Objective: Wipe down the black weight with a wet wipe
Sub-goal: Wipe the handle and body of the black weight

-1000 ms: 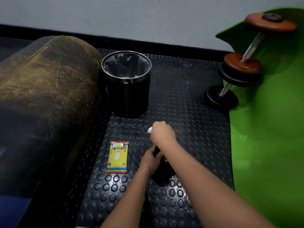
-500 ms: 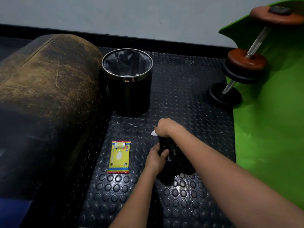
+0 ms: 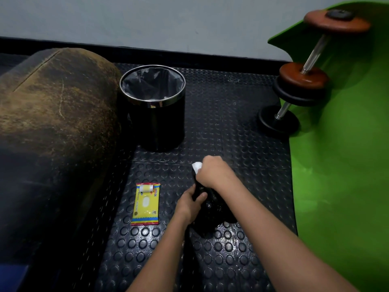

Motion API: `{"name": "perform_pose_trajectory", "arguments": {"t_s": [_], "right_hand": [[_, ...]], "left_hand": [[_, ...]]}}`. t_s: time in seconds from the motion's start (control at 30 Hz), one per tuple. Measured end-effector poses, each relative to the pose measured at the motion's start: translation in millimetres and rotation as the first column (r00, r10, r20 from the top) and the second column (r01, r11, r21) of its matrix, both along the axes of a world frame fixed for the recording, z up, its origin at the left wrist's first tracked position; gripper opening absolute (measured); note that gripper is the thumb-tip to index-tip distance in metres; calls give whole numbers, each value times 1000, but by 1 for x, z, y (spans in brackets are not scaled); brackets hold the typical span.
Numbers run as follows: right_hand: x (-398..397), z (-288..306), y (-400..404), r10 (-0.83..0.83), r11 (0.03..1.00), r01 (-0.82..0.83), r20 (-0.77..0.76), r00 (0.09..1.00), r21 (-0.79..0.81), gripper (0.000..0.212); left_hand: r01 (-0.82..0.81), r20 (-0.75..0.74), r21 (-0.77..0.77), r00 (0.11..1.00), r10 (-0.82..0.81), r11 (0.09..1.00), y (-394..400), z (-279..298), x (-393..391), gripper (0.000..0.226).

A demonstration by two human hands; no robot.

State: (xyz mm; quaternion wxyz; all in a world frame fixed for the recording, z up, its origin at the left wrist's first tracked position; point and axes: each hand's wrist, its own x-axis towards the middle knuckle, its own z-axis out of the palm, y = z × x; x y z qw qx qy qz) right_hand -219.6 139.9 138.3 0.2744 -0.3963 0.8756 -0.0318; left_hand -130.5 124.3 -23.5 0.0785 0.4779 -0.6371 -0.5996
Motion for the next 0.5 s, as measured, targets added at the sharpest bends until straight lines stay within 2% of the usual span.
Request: {"name": "perform_pose_trajectory", "arguments": {"t_s": [0.07,0.2,0.4,0.5], "right_hand": [[5,-5,-15,30,999,-29,-14,999,23,5],[10,-21,-45,137,982,-128,-56,989,140,33],[15,-44,-77,379,860,-306,-109,919,407,41],[13,-49,-78,437,814,-342,-109,893,469,43]], "left_hand": [[-10,10,19,1000,10,1000,0,1,1,53],[-24,20,59,1000,23,998,0,0,3,43],[-15,32,58,999,13,998,1,1,3,36],[-12,39,52,999,10,999,1,1,2,39]]}}
